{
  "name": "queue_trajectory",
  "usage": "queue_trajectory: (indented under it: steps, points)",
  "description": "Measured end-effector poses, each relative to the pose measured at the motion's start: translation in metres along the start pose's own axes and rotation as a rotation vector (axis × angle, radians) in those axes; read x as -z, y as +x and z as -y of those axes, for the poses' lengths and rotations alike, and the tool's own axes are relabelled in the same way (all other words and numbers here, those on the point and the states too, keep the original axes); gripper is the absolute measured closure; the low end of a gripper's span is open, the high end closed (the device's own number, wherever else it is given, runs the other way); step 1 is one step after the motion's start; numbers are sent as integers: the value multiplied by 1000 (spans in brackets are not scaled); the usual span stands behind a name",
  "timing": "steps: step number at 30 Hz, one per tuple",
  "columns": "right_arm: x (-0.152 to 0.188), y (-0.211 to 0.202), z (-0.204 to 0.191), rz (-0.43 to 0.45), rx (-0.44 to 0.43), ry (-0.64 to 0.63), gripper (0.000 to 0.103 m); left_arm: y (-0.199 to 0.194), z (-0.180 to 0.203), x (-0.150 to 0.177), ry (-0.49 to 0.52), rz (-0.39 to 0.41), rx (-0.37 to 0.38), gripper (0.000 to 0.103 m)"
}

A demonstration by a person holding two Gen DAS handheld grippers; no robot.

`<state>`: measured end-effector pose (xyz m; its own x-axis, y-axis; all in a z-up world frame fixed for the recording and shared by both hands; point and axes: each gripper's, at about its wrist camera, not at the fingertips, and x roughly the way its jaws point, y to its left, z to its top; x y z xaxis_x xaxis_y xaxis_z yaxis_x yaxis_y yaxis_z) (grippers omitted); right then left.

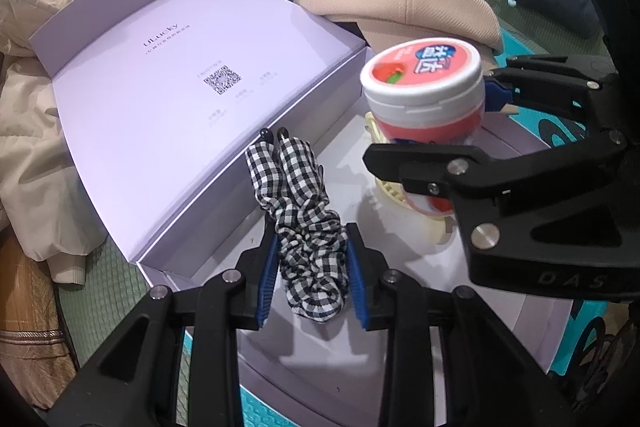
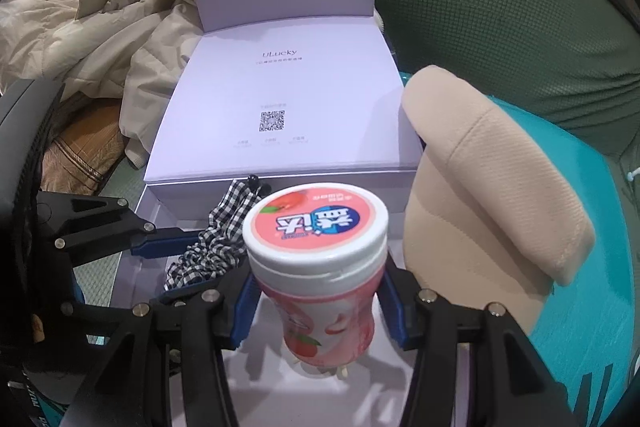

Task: Organize objects
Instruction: 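Lower the gum jar into the box and open the right tool while the left tool releases the scrunchie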

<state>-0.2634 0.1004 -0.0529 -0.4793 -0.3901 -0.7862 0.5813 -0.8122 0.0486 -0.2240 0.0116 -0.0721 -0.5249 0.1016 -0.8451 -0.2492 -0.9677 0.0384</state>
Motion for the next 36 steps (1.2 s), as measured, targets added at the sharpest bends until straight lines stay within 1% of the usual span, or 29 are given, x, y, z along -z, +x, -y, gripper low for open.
queue_trajectory:
  steps: [12, 16, 19, 21, 24, 28, 36]
  points:
    - [3, 6, 5, -2, 31, -3, 50, 2, 0, 1, -14, -11, -14, 73]
    - [3, 3, 2, 16, 34, -18, 50, 1, 2, 3, -8, -10, -38, 73]
    - [3, 2, 0, 15, 48, -27, 50, 3, 5, 1, 2, -8, -64, 71]
    - [4, 2, 0, 16, 45, -22, 50, 3, 5, 1, -2, -11, -66, 68]
    - [5, 0, 2, 8, 43, -7, 50, 3, 4, 1, -16, -16, -65, 68]
    - [5, -7, 0, 16, 51, -16, 53, -5, 3, 3, -24, 12, -56, 68]
    - [5, -28, -4, 29, 85, -22, 53, -20, 3, 5, -39, 38, -60, 68]
